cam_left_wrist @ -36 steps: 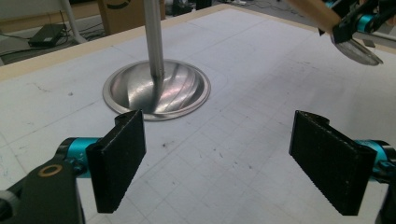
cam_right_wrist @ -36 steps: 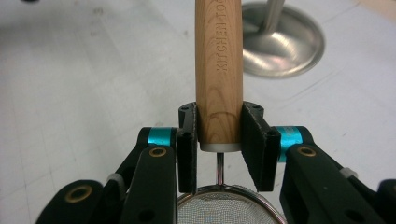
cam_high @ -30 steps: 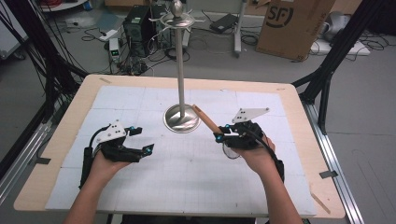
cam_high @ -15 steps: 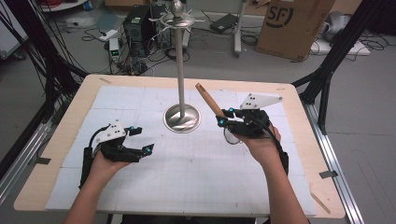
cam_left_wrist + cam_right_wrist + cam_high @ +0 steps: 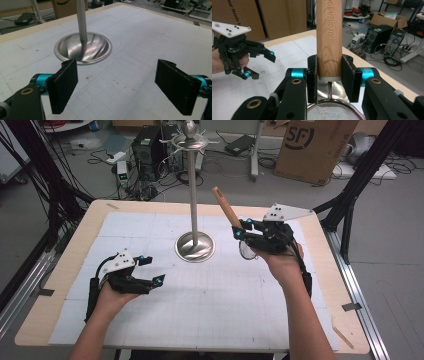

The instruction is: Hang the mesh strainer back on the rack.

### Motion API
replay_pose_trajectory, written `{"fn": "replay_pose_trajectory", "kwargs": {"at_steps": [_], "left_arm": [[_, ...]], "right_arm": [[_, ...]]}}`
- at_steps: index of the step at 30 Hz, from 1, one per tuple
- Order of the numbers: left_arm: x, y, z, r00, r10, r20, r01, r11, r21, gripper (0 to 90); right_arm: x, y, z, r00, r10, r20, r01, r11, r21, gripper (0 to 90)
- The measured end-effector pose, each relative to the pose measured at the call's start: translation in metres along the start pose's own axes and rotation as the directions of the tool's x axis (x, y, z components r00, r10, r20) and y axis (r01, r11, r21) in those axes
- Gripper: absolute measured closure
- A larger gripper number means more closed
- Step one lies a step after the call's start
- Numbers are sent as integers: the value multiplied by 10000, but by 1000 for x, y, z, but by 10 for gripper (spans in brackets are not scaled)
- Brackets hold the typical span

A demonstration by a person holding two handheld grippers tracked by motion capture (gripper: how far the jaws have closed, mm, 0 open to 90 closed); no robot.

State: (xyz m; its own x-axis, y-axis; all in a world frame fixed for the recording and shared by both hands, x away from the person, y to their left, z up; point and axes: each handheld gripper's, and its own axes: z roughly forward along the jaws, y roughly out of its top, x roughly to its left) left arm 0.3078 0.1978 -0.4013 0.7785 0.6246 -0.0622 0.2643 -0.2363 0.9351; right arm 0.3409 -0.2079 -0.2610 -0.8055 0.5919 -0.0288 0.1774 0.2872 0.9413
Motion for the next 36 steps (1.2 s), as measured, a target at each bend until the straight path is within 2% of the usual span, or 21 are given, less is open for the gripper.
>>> {"fn": "replay_pose_trajectory", "kwargs": {"at_steps": [8, 23, 29, 36], "left_arm": [[0, 0, 0, 10000, 2, 1, -2, 10000, 7, 193], [0, 0, 0, 10000, -9, 62, 8, 10000, 48, 193], [0, 0, 0, 10000, -3, 70, 2, 10000, 59, 193], [0, 0, 0, 10000, -14, 76, 14, 10000, 56, 193]], "right_arm": [[-1, 16, 0, 9996, -255, 87, 257, 9992, -310, 685], [-3, 46, -1, 9980, -419, 467, 446, 9973, -583, 685], [-1, 58, 2, 9964, -614, 578, 648, 9962, -588, 685], [-2, 69, 7, 9958, -629, 658, 670, 9958, -626, 685]]}}
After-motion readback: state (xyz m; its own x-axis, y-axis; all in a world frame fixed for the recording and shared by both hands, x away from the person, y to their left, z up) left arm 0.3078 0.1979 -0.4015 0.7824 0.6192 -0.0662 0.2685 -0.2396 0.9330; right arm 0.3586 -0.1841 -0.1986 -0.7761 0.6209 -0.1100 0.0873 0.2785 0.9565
